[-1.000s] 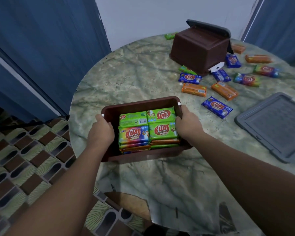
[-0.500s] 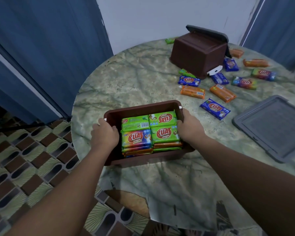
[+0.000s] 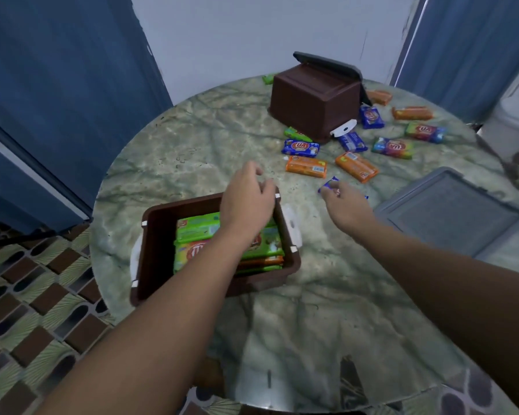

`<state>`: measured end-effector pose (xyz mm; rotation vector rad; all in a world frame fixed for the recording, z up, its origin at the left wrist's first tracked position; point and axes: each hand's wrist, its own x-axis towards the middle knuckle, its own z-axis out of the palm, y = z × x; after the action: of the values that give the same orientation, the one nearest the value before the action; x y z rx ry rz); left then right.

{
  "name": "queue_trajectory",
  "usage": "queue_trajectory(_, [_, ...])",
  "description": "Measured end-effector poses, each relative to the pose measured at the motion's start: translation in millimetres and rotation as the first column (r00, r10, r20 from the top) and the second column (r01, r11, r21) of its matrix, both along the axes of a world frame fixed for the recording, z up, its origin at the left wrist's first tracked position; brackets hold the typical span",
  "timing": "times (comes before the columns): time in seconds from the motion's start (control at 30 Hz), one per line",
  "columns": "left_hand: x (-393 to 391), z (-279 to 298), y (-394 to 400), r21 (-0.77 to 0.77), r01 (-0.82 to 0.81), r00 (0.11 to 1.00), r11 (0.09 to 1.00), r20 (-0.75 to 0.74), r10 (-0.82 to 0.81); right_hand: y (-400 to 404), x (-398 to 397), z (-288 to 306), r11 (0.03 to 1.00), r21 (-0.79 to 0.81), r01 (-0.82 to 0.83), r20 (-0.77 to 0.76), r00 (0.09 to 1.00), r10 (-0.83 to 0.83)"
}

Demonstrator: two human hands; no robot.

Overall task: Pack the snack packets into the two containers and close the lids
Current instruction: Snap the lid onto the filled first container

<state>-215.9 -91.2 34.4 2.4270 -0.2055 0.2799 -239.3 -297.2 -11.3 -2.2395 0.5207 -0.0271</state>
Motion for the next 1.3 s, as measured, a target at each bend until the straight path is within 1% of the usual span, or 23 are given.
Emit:
queue_trajectory(0.17, [-8.8,-10.9,-96.1,-0.053,0.072,0.997,0.996,-0.036,-0.074,-77.9,-3.1,-9.3,0.999,-0.048,-0.007,-0.016,1.000,0.006])
queue_trajectory(0.3, [-14.1,-32.4,-155.6,-0.061,0.091,0.987,0.994,-0.128,-0.098,-129.6,-14.7,-15.6,0.994,-0.110,-0.017,-0.040,0.999,0.013])
queue_trajectory(0.4, [-17.6,-44.1,-178.4,-0.040,0.111,0.971,0.993,-0.209,-0.117,-158.0,-22.6,-16.5,0.992,-0.128,-0.023,-0.075,0.997,0.013])
queue_trajectory(0.53, [-22.2,-53.9,-199.7,0.004,0.160,0.942,0.987,-0.298,-0.152,-190.9,-35.3,-19.0,0.995,-0.102,0.010,-0.131,0.991,-0.023])
queue_trajectory(0.63, [-26.0,-62.2,-214.1,0.041,0.189,0.919,0.981,-0.359,-0.162,-210.7,-43.8,-22.3,0.989,-0.144,0.021,-0.155,0.987,-0.044])
queue_trajectory(0.73, [-34.0,-65.4,-230.6,0.118,0.205,0.904,0.972,-0.403,-0.142,-231.6,-49.0,-28.3,0.987,-0.160,0.009,-0.183,0.982,-0.039])
queue_trajectory(0.83, [-42.6,-74.4,-245.9,0.148,0.217,0.851,0.965,-0.513,-0.113,-254.1,-50.7,-36.6,0.980,-0.200,-0.008,-0.206,0.978,-0.034])
queue_trajectory(0.9, [-49.7,-84.7,-255.3,0.128,0.164,0.811,0.978,-0.582,-0.060,-268.6,-53.9,-40.0,0.960,-0.276,-0.053,-0.241,0.970,-0.015])
queue_trajectory(0.97, [-47.1,-86.0,-268.6,0.146,0.158,0.764,0.976,-0.645,-0.027,-281.5,-54.8,-39.3,0.954,-0.299,-0.031,-0.262,0.964,-0.050])
queue_trajectory(1.0, [-48.5,-87.1,-274.0,0.117,0.120,0.729,0.986,-0.685,-0.007,-287.2,-53.5,-39.5,0.947,-0.320,-0.030,-0.275,0.959,-0.063])
queue_trajectory(1.07, [-48.5,-90.7,-287.7,-0.052,-0.064,0.638,0.997,-0.770,0.000,-299.6,-46.0,-39.3,0.934,-0.356,-0.032,-0.287,0.955,-0.076])
queue_trajectory(1.1, [-50.4,-91.3,-292.4,-0.130,-0.182,0.598,0.975,-0.802,0.005,-306.6,-43.2,-38.9,0.938,-0.345,-0.021,-0.302,0.949,-0.089])
queue_trajectory(1.17, [-50.8,-93.8,-298.8,-0.236,-0.388,0.541,0.891,-0.841,0.013,-317.1,-40.7,-43.1,0.949,-0.316,-0.025,-0.340,0.936,-0.088])
queue_trajectory(1.23, [-47.0,-99.7,-303.1,-0.303,-0.490,0.512,0.817,-0.859,-0.011,-321.6,-39.7,-50.6,0.968,-0.245,-0.055,-0.400,0.915,-0.049])
queue_trajectory(1.3, [-42.9,-102.3,-308.6,-0.369,-0.550,0.513,0.749,-0.857,-0.045,-322.2,-40.3,-57.6,0.980,-0.182,-0.074,-0.440,0.898,-0.014])
